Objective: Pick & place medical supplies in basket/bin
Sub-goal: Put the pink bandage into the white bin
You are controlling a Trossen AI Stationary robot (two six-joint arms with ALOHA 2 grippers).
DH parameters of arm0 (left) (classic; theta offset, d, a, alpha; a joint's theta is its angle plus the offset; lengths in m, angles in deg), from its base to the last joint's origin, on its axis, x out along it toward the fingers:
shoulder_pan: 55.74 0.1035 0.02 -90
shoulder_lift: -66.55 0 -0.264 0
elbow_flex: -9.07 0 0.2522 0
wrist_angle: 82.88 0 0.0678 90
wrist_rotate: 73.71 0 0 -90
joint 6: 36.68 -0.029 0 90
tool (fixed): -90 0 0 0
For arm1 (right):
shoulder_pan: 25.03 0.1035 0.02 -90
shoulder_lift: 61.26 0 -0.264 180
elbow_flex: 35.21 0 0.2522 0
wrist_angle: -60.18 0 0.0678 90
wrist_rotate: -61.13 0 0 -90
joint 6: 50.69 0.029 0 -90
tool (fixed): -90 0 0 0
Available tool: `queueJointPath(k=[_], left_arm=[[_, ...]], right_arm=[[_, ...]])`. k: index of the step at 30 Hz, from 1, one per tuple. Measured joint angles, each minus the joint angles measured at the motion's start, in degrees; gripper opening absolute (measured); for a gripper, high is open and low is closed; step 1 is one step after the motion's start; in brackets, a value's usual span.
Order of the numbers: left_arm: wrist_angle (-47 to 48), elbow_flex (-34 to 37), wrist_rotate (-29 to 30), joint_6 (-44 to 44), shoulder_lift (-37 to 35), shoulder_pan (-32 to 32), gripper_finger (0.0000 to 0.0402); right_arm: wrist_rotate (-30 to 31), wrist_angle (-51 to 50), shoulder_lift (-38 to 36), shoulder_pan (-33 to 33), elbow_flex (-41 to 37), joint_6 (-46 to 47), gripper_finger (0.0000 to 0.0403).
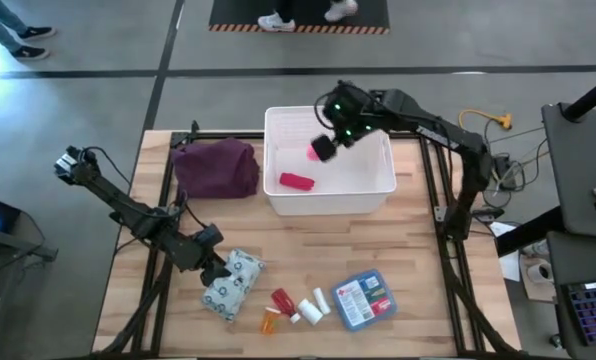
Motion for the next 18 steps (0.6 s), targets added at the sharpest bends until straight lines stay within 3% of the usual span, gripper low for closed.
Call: queueJointPath(k=[1,4,6,8,10,11,14,18], left_arm=[[-0.4,0.0,0.8,0.0,0.0,0.0,0.0208],[-5.7,-0.2,8.6,-1.3,-0.3,0.0,0.0208],[-11.4,-2.0,19.8,-5.5,-0.8,0.1,0.0208],[-16.9,-5.2,30.0,-13.1,-1.6,1.4,0.0208],[-21.0,-9.2,33.3,-23.9,-1.9,4.8,0.0208],[-22.5,-11.2,32.2,-28.8,-1.8,7.3,0.0208],[-20.7,-17.1,20.8,-37.9,0.4,18.1,0.0208],[-14.0,-22.6,6.5,-39.9,6.8,36.9,0.0200]], right_arm=[[3.0,0.7,0.6,0.3,0.8,3.0,0.0329],[-7.3,-1.7,3.4,-1.5,5.3,-7.1,0.0329],[-0.5,-3.3,4.7,-1.0,5.2,-4.2,0.0329],[-1.5,-2.6,6.3,-1.2,5.2,-2.7,0.0329],[-4.6,-3.1,7.4,-1.3,5.1,-1.8,0.0329],[-5.1,-3.0,7.7,-1.3,5.2,-0.9,0.0329],[-5.4,-1.5,8.0,-0.8,5.6,0.0,0.0329],[-4.7,-0.2,7.5,0.1,6.0,1.8,0.0329]])
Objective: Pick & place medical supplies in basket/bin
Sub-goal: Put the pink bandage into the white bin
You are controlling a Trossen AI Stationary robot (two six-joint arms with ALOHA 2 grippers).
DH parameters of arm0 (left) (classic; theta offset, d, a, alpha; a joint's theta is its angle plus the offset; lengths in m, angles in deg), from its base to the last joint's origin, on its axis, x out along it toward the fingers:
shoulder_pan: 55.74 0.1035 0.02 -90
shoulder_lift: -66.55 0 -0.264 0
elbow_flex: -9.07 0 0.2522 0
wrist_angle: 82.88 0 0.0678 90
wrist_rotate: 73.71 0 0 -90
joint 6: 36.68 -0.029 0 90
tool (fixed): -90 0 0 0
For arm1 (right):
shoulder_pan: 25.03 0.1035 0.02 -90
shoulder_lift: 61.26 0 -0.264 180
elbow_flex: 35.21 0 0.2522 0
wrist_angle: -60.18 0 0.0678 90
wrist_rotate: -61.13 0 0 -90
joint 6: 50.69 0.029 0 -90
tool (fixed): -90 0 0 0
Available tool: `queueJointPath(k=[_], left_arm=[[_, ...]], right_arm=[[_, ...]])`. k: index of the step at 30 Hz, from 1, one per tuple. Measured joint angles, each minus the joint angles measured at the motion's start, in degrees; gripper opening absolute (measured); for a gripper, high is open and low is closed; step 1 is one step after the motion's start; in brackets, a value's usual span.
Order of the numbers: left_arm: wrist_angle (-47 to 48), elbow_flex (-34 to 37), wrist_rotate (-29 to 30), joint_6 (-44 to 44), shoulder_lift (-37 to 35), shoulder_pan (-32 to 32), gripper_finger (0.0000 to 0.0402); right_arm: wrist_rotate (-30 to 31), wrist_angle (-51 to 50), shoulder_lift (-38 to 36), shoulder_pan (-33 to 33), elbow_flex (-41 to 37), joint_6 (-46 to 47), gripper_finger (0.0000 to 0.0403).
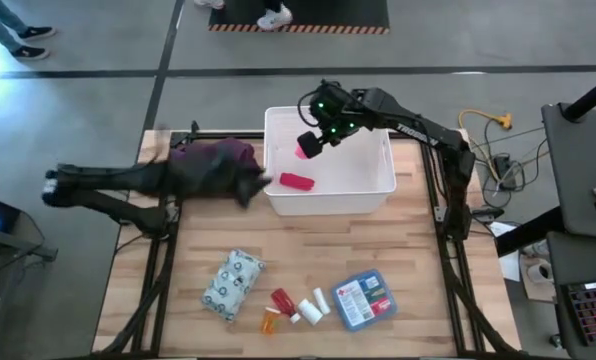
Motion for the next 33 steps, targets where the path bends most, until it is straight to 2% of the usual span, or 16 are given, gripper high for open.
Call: queueJointPath(k=[2,4,7,11,19,33], left_arm=[[-0.9,-2.5,-7.6,-2.4,3.6,7.1,0.0192],[-3.3,-6.1,-13.4,-5.6,6.7,10.6,0.0185],[-1.5,-11.6,-15.1,-9.7,11.6,12.6,0.0179],[1.8,-16.6,-17.9,-12.7,17.6,12.4,0.0178],[2.6,-16.7,-17.9,-14.3,22.3,12.0,0.0178],[-2.8,-13.9,-16.9,-15.8,20.7,16.1,0.0178]], right_arm=[[0.2,0.2,-1.1,0.5,0.1,0.2,0.0329],[1.0,0.2,-2.1,1.1,-0.1,0.7,0.0329],[2.2,0.2,-2.2,2.2,-0.3,1.1,0.0329],[5.3,0.2,-2.3,3.0,0.1,1.3,0.0329],[5.5,2.1,-2.4,3.6,0.1,1.7,0.0329],[4.1,2.4,-2.8,4.3,0.4,2.1,0.0329]])
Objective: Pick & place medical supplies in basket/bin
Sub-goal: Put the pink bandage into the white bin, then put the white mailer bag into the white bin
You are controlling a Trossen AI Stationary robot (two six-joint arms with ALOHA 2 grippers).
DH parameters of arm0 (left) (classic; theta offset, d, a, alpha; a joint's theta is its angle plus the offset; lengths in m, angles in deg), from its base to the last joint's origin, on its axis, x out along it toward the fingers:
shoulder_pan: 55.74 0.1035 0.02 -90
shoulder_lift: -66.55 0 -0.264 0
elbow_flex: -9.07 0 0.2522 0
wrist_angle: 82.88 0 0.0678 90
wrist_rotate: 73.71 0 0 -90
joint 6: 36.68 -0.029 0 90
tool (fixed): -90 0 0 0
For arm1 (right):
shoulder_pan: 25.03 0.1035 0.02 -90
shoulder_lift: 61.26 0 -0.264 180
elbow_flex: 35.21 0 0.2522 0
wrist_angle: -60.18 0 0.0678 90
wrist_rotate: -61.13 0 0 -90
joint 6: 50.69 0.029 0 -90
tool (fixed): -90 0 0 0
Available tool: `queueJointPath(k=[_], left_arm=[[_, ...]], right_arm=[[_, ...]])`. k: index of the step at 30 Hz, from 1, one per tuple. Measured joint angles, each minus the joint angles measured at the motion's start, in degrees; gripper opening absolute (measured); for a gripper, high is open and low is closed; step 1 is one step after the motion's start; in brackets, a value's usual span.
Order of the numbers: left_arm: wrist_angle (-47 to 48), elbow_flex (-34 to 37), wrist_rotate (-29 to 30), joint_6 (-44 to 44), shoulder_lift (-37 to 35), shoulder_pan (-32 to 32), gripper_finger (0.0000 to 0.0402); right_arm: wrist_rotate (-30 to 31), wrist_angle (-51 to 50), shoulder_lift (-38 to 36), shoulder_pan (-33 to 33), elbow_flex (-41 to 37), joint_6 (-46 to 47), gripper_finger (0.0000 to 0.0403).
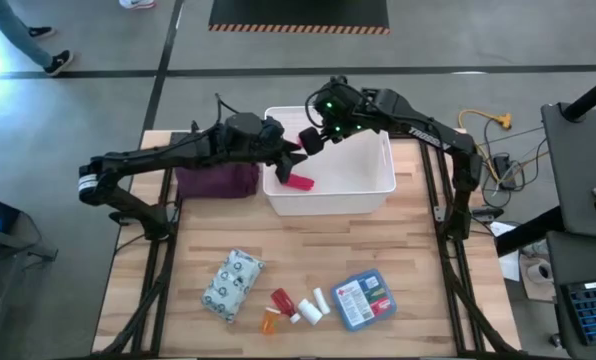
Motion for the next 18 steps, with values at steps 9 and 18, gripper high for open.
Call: queueJointPath(k=[9,18], left_arm=[[-0.2,3.0,2.6,5.6,0.3,2.3,0.0178],[9.7,0.6,-8.8,-3.2,-7.7,1.8,0.0178]], right_arm=[[0.3,-6.6,-0.8,1.2,-0.2,-1.7,0.0329],[4.5,-8.0,-5.9,3.1,-0.1,-8.6,0.0329]])
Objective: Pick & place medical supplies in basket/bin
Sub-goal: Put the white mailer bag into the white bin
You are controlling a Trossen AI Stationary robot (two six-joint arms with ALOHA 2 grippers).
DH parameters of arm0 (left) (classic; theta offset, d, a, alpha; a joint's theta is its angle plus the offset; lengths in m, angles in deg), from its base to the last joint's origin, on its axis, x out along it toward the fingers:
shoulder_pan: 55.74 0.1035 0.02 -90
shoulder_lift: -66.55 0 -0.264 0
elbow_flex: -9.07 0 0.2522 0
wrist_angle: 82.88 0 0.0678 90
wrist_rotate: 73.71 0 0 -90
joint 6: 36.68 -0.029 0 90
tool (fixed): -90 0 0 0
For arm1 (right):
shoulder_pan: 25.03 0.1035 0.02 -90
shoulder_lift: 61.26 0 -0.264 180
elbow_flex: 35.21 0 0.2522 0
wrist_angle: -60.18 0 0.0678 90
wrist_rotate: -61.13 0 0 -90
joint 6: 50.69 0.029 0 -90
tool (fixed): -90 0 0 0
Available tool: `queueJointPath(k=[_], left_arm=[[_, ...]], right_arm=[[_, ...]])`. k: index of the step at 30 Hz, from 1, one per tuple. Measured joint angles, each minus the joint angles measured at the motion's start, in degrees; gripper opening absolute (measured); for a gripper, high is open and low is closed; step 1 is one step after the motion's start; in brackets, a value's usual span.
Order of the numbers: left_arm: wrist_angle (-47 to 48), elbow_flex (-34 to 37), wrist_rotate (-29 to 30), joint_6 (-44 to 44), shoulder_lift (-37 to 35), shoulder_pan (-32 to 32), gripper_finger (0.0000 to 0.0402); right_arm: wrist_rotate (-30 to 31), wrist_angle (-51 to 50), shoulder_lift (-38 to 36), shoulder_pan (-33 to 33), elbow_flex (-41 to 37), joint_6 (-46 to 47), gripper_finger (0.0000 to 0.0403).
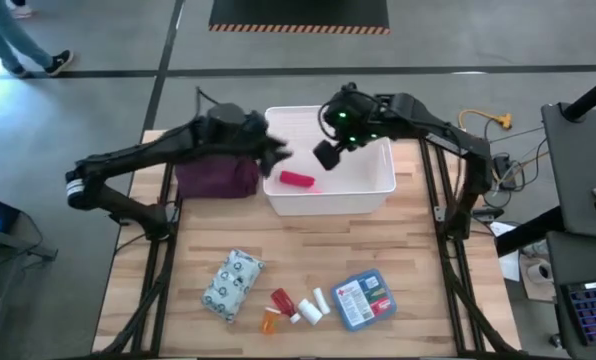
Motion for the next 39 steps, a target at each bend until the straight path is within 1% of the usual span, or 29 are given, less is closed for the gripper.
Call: queueJointPath(k=[2,5,7,10,13,17,19,22,25,26,28,31,33,36,38,39], left_arm=[[8.7,0.1,-5.2,-1.4,-4.1,-1.8,0.0178],[20.1,2.0,-6.1,-0.8,-10.4,-6.8,0.0178],[23.9,4.6,-6.0,3.4,-14.7,-11.2,0.0178],[24.7,11.0,-5.9,11.2,-21.1,-19.2,0.0178],[24.0,18.8,-3.9,20.4,-25.5,-28.2,0.0178],[19.2,28.8,2.0,34.1,-28.2,-38.9,0.0178],[14.5,32.7,5.7,38.2,-28.6,-43.3,0.0178],[7.1,37.3,10.1,41.6,-28.4,-48.4,0.0178],[0.0,40.5,10.4,43.4,-26.9,-51.2,0.0178],[-0.8,41.3,9.9,44.0,-26.3,-52.0,0.0178],[0.4,42.4,9.3,46.7,-25.3,-53.6,0.0178],[2.7,42.9,10.4,52.3,-24.3,-54.1,0.0178],[7.3,42.2,11.6,57.7,-24.3,-54.1,0.0178],[15.0,40.4,12.1,63.8,-24.0,-54.6,0.0177],[16.6,40.0,11.7,66.1,-23.9,-56.0,0.0172],[16.3,40.0,11.1,66.6,-23.9,-56.8,0.0167]], right_arm=[[0.3,-1.3,-1.8,2.2,0.0,-2.4,0.0329],[1.2,-2.8,-3.5,7.1,-0.7,-3.0,0.0329],[3.0,-4.0,-3.7,10.7,-1.1,-3.1,0.0329],[4.5,-4.3,-3.7,15.5,-1.9,-3.1,0.0329],[4.7,-4.6,-3.8,20.1,-3.9,-3.1,0.0329],[5.0,-9.0,-4.0,27.3,-8.3,0.2,0.0329],[5.6,-11.5,-4.4,31.2,-10.7,4.5,0.0329],[5.5,-12.7,-4.7,37.2,-14.9,12.6,0.0329],[4.4,-11.9,-4.9,42.3,-19.5,22.2,0.0329],[4.4,-10.4,-5.1,43.7,-21.1,24.7,0.0329],[5.7,-6.4,-5.5,46.1,-24.0,28.1,0.0329],[8.6,2.4,-5.5,47.7,-27.7,28.0,0.0329],[8.9,9.6,-5.4,47.8,-30.5,24.2,0.0329],[7.3,20.1,-4.4,47.7,-34.2,14.7,0.0328],[6.2,23.5,-3.5,47.8,-35.8,10.5,0.0327],[6.2,24.0,-3.1,47.8,-36.2,10.1,0.0327]])
